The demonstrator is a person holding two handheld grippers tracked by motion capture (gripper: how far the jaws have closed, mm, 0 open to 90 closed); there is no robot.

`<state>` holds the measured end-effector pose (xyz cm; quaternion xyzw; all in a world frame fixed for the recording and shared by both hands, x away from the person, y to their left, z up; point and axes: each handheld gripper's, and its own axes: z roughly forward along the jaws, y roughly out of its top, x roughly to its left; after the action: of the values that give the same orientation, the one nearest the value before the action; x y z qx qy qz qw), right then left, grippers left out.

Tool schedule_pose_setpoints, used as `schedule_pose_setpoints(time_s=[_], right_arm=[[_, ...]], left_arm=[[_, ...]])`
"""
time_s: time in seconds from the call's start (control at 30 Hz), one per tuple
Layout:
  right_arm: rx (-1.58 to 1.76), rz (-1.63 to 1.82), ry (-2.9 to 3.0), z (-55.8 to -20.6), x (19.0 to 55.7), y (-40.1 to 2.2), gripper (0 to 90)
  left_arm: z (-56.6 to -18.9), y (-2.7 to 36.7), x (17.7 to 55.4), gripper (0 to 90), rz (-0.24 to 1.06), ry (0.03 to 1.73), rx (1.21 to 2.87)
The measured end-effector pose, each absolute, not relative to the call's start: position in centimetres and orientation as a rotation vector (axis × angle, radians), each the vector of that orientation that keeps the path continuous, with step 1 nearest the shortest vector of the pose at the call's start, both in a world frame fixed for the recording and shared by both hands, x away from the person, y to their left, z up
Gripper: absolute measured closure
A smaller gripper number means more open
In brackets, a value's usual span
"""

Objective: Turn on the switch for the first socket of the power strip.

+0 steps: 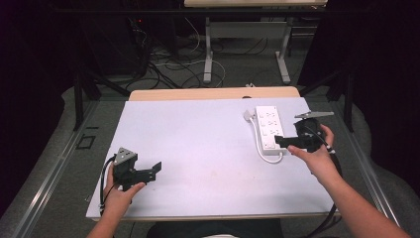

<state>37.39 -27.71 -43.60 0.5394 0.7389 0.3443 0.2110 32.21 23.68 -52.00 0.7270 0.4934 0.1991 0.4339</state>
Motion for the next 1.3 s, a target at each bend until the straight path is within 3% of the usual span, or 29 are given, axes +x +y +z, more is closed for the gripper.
schedule_pose_setpoints(time_s=[1.3], right_arm=[[1.699, 0.870, 2.069, -44.0, 44.3, -26.4, 28.7]], left_arm=[[-52.3, 23.9, 32.4, 1.2, 0.503, 1.244, 1.805]])
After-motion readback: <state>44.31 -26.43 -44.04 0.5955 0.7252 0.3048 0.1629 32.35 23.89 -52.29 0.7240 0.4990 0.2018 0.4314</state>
